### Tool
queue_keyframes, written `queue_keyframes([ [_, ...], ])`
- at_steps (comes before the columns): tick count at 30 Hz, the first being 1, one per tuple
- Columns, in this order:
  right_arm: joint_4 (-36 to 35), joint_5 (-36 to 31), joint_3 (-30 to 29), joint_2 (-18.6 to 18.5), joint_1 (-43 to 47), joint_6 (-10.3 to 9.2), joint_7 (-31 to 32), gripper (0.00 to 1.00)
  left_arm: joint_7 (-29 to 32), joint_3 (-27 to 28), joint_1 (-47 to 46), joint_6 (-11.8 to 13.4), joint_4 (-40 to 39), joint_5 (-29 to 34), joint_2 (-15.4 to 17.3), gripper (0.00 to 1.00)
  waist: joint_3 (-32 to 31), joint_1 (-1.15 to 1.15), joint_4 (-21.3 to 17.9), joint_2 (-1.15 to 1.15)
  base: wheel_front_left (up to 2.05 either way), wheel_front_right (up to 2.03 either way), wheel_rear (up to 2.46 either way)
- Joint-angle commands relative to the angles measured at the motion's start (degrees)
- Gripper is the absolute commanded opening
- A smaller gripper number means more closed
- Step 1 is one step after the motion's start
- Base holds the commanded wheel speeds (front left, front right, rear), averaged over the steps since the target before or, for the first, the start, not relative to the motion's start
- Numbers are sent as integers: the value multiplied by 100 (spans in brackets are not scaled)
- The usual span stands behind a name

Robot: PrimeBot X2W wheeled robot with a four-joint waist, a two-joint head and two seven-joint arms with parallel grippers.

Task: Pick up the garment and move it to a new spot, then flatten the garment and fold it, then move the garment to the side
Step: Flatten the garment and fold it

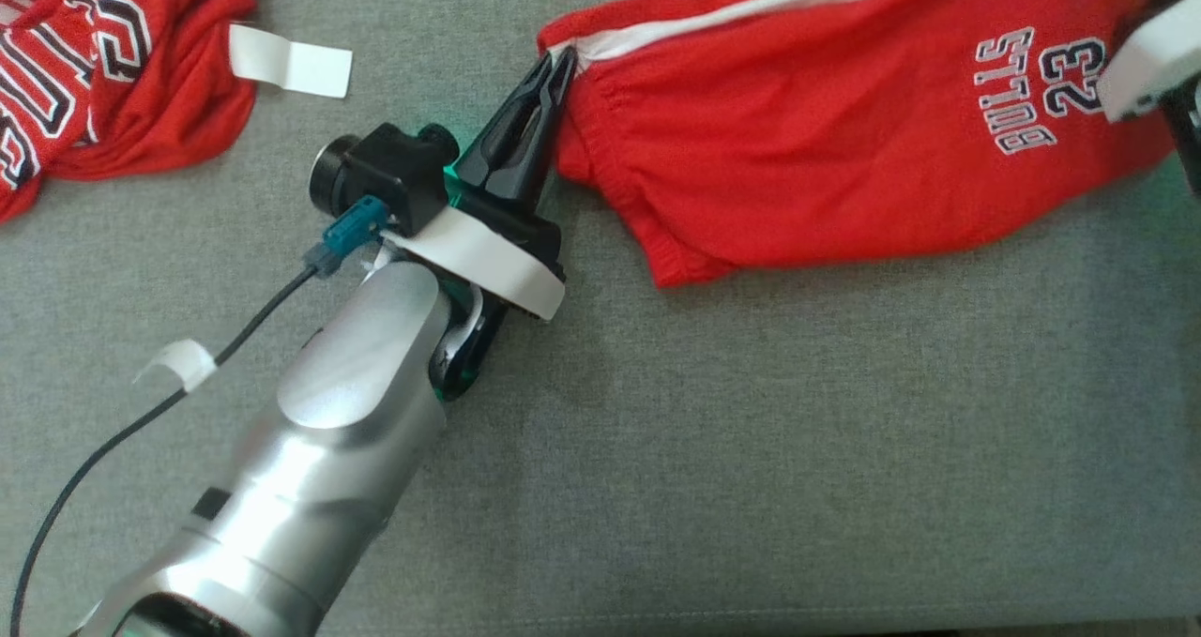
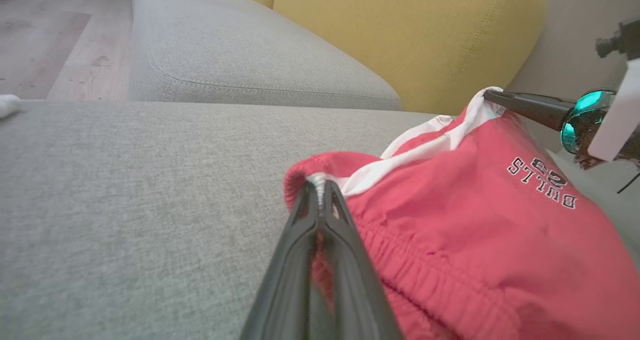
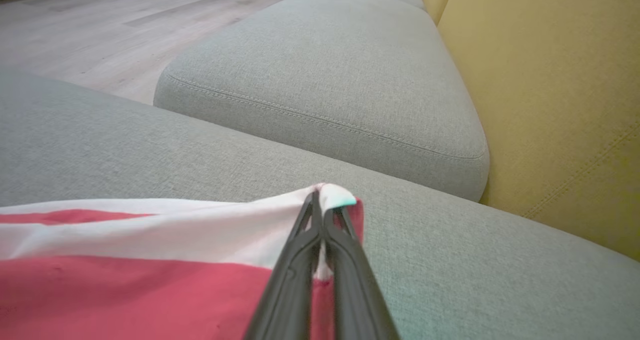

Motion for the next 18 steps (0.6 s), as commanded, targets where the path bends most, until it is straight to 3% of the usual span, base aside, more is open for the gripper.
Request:
queue_keyframes([
  [1, 225, 6, 70, 52, -159, 39, -246, 100, -16, 218, -29, 109, 4, 137, 56, 0, 0, 0, 10, 0, 0, 0, 0],
  [2, 413, 32, 88, 94, -230, 39, -348, 100, -18, 278, -9, 160, -32, 183, 30, 0, -12, 0, 29, 0, 0, 0, 0],
  [3, 593, 82, 96, 133, -279, 39, -451, 100, -18, 331, 27, 212, -59, 238, 7, 11, -36, 0, 50, 0, 0, 0, 0],
  [4, 751, 174, 88, 171, -296, 39, -551, 100, -19, 369, 73, 269, -81, 312, -9, 60, -73, 0, 74, 0, 0, 0, 0],
  [5, 889, 316, 61, 210, -281, 39, -635, 100, -19, 425, 131, 338, -130, 387, -26, 100, -124, 0, 98, 0, 0, 0, 0],
  [9, 1157, 910, 15, 326, -102, 39, -697, 100, -20, 586, 442, 436, -343, 553, -59, 100, -329, 0, 123, 0, 0, 0, 0],
  [12, 1282, 1613, 106, 350, 165, 39, -376, 100, -20, 880, 911, 533, -749, 688, -48, 100, -528, 0, 126, 0, 0, 0, 0],
  [18, 1792, 2356, 148, 47, 586, 39, 285, 100, -21, 1737, 2382, 925, -2359, 1404, -193, 100, -842, 0, 538, 0, 0, 0, 0],
])
